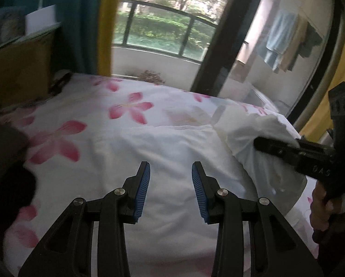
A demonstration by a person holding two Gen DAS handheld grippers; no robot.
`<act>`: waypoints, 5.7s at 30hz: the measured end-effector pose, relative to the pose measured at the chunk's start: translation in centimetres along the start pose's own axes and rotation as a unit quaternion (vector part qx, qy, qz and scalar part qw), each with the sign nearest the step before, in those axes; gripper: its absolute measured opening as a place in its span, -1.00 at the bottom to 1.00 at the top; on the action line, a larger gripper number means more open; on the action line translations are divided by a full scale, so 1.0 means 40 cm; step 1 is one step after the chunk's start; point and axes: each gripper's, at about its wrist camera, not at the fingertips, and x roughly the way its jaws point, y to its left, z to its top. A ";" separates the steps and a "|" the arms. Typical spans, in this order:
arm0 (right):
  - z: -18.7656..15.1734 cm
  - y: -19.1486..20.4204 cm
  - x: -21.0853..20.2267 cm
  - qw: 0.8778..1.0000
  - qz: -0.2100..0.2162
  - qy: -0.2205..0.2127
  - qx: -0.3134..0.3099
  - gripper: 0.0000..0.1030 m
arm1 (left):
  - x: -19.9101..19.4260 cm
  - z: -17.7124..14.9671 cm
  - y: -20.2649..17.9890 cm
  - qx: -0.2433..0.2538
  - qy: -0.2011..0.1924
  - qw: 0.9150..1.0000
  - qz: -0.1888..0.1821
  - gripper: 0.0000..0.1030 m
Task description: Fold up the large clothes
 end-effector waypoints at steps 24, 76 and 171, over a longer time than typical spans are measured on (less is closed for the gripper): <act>-0.092 0.285 0.073 0.969 0.166 0.077 -0.163 0.23 | -0.125 0.007 0.127 -0.010 -0.033 0.999 0.042 0.00; -0.265 -0.108 -0.008 0.996 -0.070 0.057 -0.002 0.67 | 0.158 -0.081 -0.169 0.157 0.106 0.982 -0.005 -0.02; -0.080 -0.122 -0.037 0.997 0.035 -0.043 0.048 -0.60 | 0.089 0.022 -0.096 0.057 0.032 0.993 -0.101 -0.64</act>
